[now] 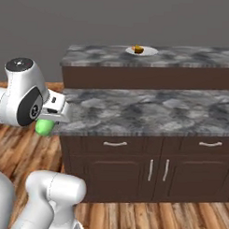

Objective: Take the cheese, shrimp, and corn from the fridge and place them on the plate on the dining counter to create an appetizer plate.

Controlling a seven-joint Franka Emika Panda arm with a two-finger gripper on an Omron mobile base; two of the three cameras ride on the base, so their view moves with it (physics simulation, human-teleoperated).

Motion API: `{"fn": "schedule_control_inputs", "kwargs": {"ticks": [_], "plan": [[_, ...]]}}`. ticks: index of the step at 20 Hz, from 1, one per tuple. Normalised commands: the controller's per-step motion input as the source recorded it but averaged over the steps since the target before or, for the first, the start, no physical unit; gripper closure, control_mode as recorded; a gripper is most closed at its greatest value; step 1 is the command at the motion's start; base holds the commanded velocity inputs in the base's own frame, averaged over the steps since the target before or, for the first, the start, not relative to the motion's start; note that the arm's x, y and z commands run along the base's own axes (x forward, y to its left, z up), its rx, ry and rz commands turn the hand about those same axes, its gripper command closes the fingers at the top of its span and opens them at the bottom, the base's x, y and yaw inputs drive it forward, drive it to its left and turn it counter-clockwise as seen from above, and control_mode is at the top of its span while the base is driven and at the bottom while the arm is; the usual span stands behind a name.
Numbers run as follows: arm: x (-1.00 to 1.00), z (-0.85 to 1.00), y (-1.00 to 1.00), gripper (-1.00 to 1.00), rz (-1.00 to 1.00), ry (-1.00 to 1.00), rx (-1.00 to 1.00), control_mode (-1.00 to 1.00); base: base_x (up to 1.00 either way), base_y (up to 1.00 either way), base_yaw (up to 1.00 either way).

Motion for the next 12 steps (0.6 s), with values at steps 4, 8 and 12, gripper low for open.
{"fn": "schedule_control_inputs", "kwargs": {"ticks": [4, 8, 12], "plan": [[0.0, 0.0, 0.0, 1.0, 0.0, 0.0, 0.0, 1.0, 0.18, 1.0, -0.33], [0.0, 0.0, 0.0, 1.0, 0.0, 0.0, 0.0, 1.0, 0.24, 1.0, -0.33], [0.0, 0.0, 0.0, 1.0, 0.0, 0.0, 0.0, 1.0, 0.29, 1.0, -0.33]]}}
